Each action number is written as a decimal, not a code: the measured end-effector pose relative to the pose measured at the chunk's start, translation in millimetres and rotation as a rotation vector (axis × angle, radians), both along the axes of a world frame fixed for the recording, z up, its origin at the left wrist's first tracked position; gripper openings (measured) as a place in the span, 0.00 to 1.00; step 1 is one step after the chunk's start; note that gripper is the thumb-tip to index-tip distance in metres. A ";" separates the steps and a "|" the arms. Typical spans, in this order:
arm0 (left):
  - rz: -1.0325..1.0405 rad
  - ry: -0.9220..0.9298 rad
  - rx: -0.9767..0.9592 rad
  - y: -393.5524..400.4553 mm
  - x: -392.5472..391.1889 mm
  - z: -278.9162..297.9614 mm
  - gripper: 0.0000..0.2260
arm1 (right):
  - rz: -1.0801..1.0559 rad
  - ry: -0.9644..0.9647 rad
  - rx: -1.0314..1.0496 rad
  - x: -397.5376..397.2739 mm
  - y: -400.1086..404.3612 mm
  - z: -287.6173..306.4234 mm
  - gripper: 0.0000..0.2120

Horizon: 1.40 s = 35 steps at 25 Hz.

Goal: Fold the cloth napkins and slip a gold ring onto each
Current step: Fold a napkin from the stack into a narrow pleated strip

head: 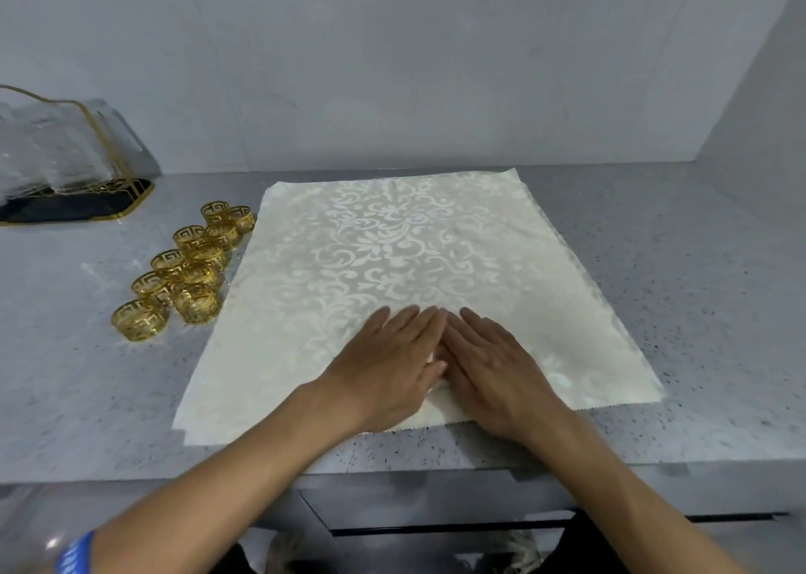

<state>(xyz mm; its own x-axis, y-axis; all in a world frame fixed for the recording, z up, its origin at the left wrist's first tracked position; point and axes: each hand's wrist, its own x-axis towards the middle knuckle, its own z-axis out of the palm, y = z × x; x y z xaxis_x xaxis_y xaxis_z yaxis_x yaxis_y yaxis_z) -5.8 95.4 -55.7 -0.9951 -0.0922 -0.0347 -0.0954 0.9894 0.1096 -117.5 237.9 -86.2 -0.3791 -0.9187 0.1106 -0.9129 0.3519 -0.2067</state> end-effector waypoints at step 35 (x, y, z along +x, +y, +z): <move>0.514 0.214 1.126 -58.2 -13.9 11.9 0.11 | -0.262 -0.369 -0.356 -26.6 7.7 22.8 0.15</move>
<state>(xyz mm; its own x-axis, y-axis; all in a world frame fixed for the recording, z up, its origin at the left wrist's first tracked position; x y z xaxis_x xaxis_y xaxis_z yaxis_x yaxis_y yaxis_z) -19.7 37.2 -43.7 -0.8484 -0.4946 -0.1889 -0.3178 0.1903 0.9289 -144.1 245.6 -63.4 -0.6611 -0.7196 0.2125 -0.6495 0.4070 -0.6423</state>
